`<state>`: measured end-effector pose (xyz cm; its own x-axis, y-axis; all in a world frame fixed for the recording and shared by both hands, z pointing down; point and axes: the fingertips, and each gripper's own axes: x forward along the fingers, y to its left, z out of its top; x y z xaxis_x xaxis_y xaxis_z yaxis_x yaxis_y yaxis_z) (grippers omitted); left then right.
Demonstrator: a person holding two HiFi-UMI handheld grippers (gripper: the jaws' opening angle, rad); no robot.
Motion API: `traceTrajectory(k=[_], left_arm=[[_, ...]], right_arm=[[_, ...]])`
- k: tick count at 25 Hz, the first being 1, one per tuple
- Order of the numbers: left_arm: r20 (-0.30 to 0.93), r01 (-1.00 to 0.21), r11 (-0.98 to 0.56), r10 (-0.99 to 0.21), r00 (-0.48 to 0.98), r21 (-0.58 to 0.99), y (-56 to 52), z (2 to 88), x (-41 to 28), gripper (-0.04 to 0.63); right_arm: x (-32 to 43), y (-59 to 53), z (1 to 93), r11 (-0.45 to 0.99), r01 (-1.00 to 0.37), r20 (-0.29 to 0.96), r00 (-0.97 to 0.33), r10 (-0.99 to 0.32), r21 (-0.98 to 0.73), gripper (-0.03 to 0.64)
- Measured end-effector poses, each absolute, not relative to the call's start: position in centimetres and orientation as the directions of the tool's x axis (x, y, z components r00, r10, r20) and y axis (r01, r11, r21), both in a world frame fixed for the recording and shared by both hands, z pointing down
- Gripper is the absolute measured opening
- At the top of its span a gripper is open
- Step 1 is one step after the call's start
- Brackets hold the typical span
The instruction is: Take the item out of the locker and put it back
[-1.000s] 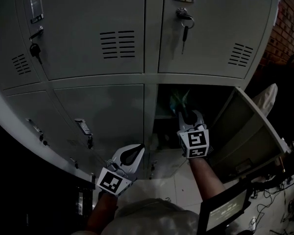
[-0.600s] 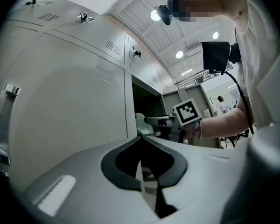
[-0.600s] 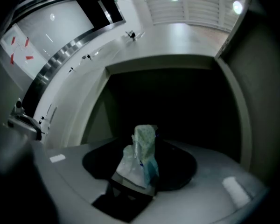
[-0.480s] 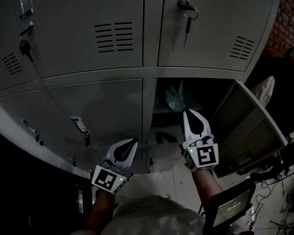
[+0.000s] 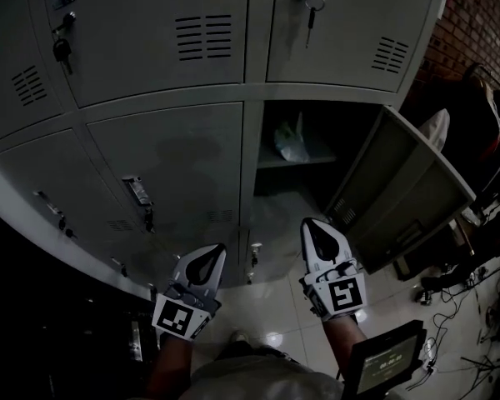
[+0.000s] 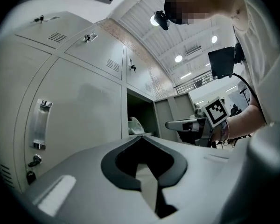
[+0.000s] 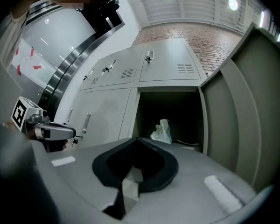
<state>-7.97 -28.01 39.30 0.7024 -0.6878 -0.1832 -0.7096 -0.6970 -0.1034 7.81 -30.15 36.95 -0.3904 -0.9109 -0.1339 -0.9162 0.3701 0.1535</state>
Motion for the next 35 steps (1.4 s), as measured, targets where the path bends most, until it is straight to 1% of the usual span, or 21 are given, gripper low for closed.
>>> traceTrajectory(k=[4, 10, 13, 17, 19, 22, 24, 27, 35], left_arm=[[-0.171, -0.705, -0.702, -0.686, 0.707, -0.099, -23.7, 39.2, -7.7, 0.000], [-0.203, -0.751, -0.654, -0.727, 0.656, -0.089, -15.5, 38.7, -6.5, 0.000], [-0.189, -0.770, -0.635, -0.750, 0.634, -0.066, -10.3, 39.1, -4.7, 0.000], [-0.131, -0.755, -0.653, -0.745, 0.655, -0.061, -4.4, 40.0, -2.0, 0.000], [-0.131, -0.752, -0.657, -0.742, 0.658, -0.056, -2.5, 39.7, -1.1, 0.000], [-0.149, -0.760, -0.650, -0.749, 0.646, -0.027, -0.9, 39.4, -0.8, 0.000], [-0.138, -0.763, -0.646, -0.753, 0.643, -0.030, -0.2, 39.7, -1.0, 0.000], [-0.126, -0.767, -0.641, -0.758, 0.640, -0.032, 0.4, 39.5, -1.4, 0.000], [-0.125, -0.787, -0.617, -0.779, 0.615, -0.029, 0.1, 38.8, -3.0, 0.000]], right_arm=[[6.9, -26.2, 36.3, 0.404, -0.900, -0.149, -0.428, -0.891, 0.165, 0.000], [7.8, -17.9, 36.3, 0.447, -0.879, -0.157, -0.471, -0.868, 0.165, 0.000], [9.2, -12.6, 36.5, 0.468, -0.871, -0.143, -0.488, -0.861, 0.149, 0.000], [10.8, -5.7, 38.0, 0.505, -0.849, -0.082, -0.520, -0.850, 0.151, 0.000], [11.9, -3.6, 38.6, 0.504, -0.852, -0.058, -0.515, -0.855, 0.145, 0.000], [12.7, -2.1, 38.8, 0.487, -0.857, -0.051, -0.501, -0.864, 0.167, 0.000], [12.8, -1.6, 38.9, 0.478, -0.859, -0.053, -0.494, -0.868, 0.185, 0.000], [12.3, -0.9, 38.6, 0.475, -0.864, -0.060, -0.490, -0.870, 0.166, 0.000], [9.8, -0.4, 37.4, 0.509, -0.844, -0.092, -0.527, -0.845, 0.166, 0.000]])
